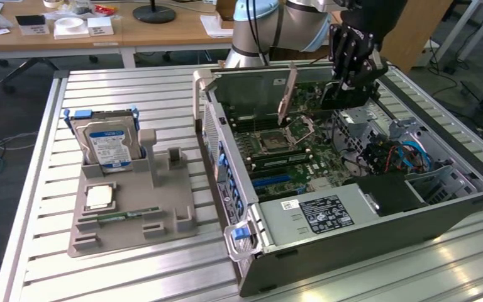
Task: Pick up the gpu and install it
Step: 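Insert the gpu into the slot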
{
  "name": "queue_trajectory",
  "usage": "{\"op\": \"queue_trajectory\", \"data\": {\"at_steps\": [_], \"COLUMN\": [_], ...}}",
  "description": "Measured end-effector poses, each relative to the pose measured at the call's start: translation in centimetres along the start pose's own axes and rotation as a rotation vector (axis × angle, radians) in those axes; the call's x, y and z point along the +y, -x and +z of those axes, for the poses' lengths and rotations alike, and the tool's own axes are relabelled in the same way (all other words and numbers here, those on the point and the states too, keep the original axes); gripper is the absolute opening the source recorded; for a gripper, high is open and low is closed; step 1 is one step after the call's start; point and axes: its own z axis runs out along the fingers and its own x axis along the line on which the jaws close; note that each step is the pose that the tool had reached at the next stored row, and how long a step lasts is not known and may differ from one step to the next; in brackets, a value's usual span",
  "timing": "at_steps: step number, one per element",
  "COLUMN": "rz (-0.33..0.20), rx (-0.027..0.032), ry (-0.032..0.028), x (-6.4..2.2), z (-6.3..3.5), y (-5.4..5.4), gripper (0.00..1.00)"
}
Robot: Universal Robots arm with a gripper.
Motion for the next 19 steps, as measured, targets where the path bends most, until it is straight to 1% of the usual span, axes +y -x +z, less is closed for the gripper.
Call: {"op": "queue_trajectory", "data": {"at_steps": [3,7,19], "rz": [0.000,0.000,0.000], "rx": [0.0000,0.0000,0.0000], "ry": [-0.0001,-0.0001,-0.0001], "x": [0.00,0.02,0.03], "z": [0.13,0.57,0.61], "y": [-0.01,-0.02,-0.03], "gripper": [0.27,0.27,0.27]}}
